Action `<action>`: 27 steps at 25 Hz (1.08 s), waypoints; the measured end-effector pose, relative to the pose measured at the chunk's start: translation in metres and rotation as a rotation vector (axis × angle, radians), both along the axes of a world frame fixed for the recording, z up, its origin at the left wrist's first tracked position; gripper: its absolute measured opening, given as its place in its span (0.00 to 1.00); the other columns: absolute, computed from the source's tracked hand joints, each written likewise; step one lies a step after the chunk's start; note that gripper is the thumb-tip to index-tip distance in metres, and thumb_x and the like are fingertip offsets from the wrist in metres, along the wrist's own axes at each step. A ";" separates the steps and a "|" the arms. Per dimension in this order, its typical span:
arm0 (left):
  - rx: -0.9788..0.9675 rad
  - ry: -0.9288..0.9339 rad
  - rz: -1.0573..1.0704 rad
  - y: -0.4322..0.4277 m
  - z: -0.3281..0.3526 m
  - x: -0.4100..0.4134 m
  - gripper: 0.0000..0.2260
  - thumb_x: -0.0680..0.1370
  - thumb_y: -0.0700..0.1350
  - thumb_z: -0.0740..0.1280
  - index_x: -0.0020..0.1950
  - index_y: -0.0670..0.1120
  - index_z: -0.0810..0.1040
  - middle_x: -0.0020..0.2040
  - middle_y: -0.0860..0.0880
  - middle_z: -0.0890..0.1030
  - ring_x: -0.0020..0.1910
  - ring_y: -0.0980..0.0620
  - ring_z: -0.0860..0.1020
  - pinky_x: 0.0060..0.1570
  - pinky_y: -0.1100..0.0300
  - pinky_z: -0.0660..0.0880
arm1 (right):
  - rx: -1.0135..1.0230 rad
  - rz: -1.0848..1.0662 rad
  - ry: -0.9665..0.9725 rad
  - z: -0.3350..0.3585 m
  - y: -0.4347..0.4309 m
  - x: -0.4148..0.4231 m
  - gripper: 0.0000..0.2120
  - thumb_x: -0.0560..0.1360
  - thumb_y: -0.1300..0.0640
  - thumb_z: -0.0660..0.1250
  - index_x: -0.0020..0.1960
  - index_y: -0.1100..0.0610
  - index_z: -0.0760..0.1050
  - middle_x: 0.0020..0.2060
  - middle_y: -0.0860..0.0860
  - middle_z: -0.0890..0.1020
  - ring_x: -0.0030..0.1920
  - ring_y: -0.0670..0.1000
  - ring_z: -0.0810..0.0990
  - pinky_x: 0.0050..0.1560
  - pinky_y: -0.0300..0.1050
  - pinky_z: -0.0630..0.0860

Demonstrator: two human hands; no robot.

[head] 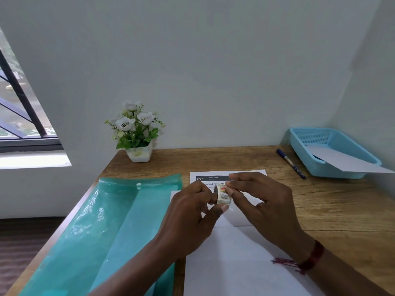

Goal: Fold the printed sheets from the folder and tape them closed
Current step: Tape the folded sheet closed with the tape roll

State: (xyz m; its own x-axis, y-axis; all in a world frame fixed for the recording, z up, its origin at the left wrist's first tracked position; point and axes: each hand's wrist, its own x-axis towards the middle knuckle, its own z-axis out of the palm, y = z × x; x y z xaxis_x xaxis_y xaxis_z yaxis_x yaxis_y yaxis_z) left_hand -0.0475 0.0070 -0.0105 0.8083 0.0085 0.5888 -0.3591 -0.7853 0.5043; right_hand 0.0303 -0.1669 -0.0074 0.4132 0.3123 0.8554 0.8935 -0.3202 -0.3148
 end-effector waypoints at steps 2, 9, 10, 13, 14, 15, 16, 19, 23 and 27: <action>-0.029 0.012 -0.003 0.000 0.000 0.000 0.11 0.74 0.58 0.67 0.40 0.53 0.79 0.40 0.58 0.76 0.38 0.56 0.76 0.32 0.54 0.75 | 0.021 0.003 -0.007 0.000 0.000 0.000 0.11 0.74 0.53 0.70 0.48 0.59 0.85 0.47 0.50 0.86 0.49 0.44 0.83 0.49 0.35 0.78; -0.124 0.052 -0.028 0.000 0.001 0.002 0.10 0.75 0.56 0.70 0.37 0.53 0.78 0.40 0.56 0.78 0.41 0.55 0.78 0.34 0.52 0.77 | 0.117 0.103 0.162 0.001 0.001 -0.001 0.10 0.74 0.53 0.70 0.49 0.57 0.85 0.47 0.47 0.85 0.50 0.41 0.83 0.46 0.33 0.78; -0.131 0.059 -0.024 0.000 0.001 0.002 0.10 0.75 0.56 0.71 0.37 0.52 0.78 0.40 0.56 0.78 0.41 0.55 0.78 0.34 0.52 0.77 | 0.131 0.124 0.197 0.001 0.001 -0.001 0.09 0.73 0.53 0.71 0.49 0.57 0.85 0.47 0.47 0.85 0.50 0.41 0.83 0.46 0.31 0.77; -0.146 0.069 -0.016 -0.001 0.002 0.002 0.11 0.74 0.57 0.69 0.36 0.52 0.78 0.39 0.56 0.78 0.41 0.54 0.78 0.35 0.52 0.77 | 0.174 0.175 0.317 0.002 0.003 -0.002 0.06 0.73 0.57 0.74 0.48 0.58 0.85 0.46 0.46 0.85 0.49 0.42 0.83 0.44 0.32 0.78; -0.145 0.071 -0.014 -0.001 0.002 0.002 0.11 0.74 0.56 0.70 0.36 0.52 0.78 0.39 0.56 0.78 0.40 0.54 0.78 0.35 0.52 0.77 | 0.184 0.179 0.352 0.002 0.003 -0.003 0.06 0.72 0.59 0.74 0.48 0.58 0.85 0.46 0.45 0.86 0.49 0.43 0.83 0.43 0.32 0.78; -0.145 0.073 -0.012 -0.001 0.003 0.002 0.10 0.74 0.55 0.70 0.36 0.53 0.78 0.39 0.56 0.78 0.40 0.54 0.77 0.35 0.52 0.77 | 0.191 0.184 0.382 0.002 0.004 -0.003 0.06 0.71 0.59 0.74 0.48 0.58 0.85 0.46 0.45 0.86 0.49 0.43 0.84 0.42 0.32 0.78; -0.147 0.074 -0.011 -0.001 0.003 0.002 0.10 0.74 0.54 0.71 0.35 0.53 0.77 0.38 0.56 0.78 0.39 0.53 0.77 0.35 0.52 0.77 | 0.196 0.190 0.406 0.003 0.004 -0.004 0.06 0.71 0.58 0.73 0.48 0.57 0.85 0.45 0.44 0.86 0.49 0.43 0.83 0.42 0.32 0.78; -0.158 0.069 -0.018 -0.001 0.003 0.002 0.10 0.74 0.54 0.71 0.36 0.52 0.77 0.38 0.55 0.77 0.39 0.52 0.77 0.35 0.51 0.77 | 0.222 0.222 0.504 0.005 0.004 -0.005 0.07 0.71 0.56 0.72 0.48 0.56 0.85 0.45 0.43 0.86 0.49 0.43 0.83 0.41 0.33 0.79; -0.196 0.086 -0.024 0.000 0.004 0.001 0.11 0.74 0.56 0.70 0.37 0.51 0.79 0.39 0.55 0.78 0.41 0.52 0.78 0.36 0.52 0.76 | 0.295 0.314 0.695 0.004 0.004 -0.005 0.06 0.72 0.62 0.72 0.48 0.57 0.85 0.46 0.46 0.86 0.51 0.47 0.84 0.46 0.40 0.81; -0.208 0.076 -0.038 0.000 0.004 0.001 0.11 0.74 0.56 0.70 0.38 0.50 0.79 0.39 0.54 0.78 0.42 0.51 0.78 0.36 0.51 0.76 | 0.369 0.400 0.821 0.004 0.004 -0.006 0.07 0.71 0.62 0.71 0.49 0.59 0.85 0.49 0.49 0.86 0.53 0.50 0.83 0.49 0.46 0.82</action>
State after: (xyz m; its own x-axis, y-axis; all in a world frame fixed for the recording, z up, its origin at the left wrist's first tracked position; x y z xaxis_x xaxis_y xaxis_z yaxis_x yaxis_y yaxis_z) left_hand -0.0463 0.0066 -0.0063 0.8521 0.0924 0.5151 -0.3412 -0.6482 0.6807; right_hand 0.0245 -0.1627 -0.0031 0.8444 0.3301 0.4218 0.3736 0.2013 -0.9055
